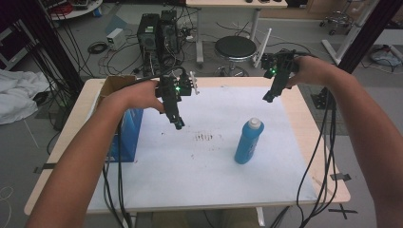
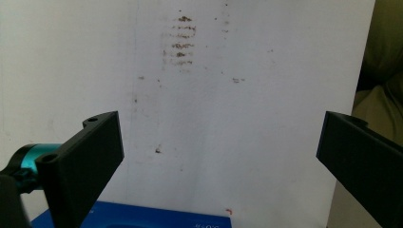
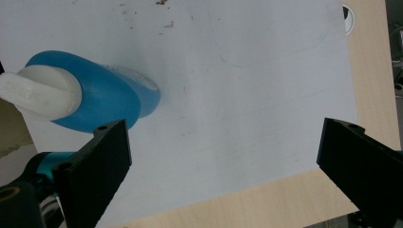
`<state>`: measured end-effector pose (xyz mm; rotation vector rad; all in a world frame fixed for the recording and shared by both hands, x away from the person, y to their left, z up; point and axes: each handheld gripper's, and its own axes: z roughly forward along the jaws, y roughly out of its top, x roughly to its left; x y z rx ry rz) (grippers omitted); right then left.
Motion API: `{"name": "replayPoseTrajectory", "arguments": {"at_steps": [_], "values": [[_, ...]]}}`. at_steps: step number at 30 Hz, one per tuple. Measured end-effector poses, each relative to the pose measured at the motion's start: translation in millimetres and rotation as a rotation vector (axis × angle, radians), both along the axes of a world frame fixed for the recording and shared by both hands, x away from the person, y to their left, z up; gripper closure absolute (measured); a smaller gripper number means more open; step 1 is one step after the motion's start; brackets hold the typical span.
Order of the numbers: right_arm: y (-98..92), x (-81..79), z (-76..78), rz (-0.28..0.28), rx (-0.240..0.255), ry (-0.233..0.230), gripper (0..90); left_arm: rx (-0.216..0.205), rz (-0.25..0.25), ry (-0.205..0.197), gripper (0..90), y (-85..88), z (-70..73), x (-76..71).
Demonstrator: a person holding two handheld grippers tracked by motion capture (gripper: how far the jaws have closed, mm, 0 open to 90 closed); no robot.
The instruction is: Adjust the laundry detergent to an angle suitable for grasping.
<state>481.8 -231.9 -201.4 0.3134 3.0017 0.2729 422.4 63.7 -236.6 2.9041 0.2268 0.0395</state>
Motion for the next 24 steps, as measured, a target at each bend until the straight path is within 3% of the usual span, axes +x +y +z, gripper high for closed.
{"name": "replayPoseTrajectory", "arguments": {"at_steps": [24], "values": [[-0.2,-1.3,2.2,0.005,0.011,0.0,3.1,0.006,0.035,-0.034,1.7,7.8,2.4,-3.9]]}}
